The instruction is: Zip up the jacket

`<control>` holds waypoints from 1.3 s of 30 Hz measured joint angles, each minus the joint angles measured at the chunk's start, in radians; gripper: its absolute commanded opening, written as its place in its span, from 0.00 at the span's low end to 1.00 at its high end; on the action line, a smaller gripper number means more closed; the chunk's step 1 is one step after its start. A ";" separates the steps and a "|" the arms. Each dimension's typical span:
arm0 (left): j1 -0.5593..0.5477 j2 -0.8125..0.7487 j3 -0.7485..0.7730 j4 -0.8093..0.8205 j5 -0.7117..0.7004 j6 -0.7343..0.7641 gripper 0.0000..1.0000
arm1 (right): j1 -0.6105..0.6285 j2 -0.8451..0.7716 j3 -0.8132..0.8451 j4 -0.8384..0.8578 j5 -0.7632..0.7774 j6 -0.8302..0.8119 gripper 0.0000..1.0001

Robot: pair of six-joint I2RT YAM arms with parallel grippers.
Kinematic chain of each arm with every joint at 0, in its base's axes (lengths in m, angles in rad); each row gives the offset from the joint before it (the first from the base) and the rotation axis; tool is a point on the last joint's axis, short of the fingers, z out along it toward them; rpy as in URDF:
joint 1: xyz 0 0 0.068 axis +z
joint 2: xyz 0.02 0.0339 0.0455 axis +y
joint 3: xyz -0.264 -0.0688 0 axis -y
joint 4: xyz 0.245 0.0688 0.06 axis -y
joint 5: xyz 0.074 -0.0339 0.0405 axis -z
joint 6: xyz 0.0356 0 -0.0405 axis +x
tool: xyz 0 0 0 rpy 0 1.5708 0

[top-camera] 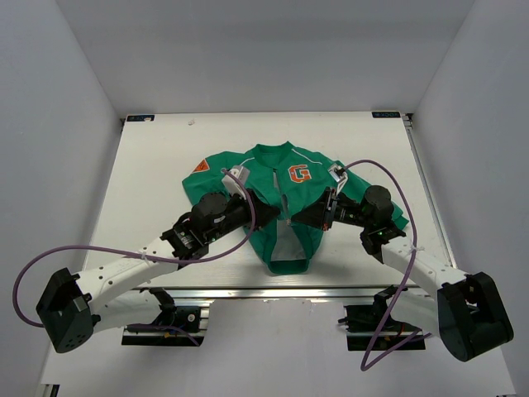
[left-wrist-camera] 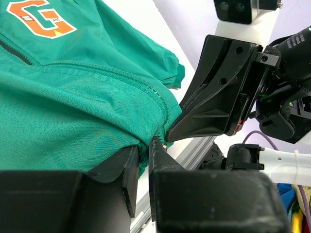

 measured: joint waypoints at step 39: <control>0.002 -0.002 -0.013 0.029 0.029 -0.007 0.00 | -0.001 -0.001 0.000 0.035 0.016 0.031 0.00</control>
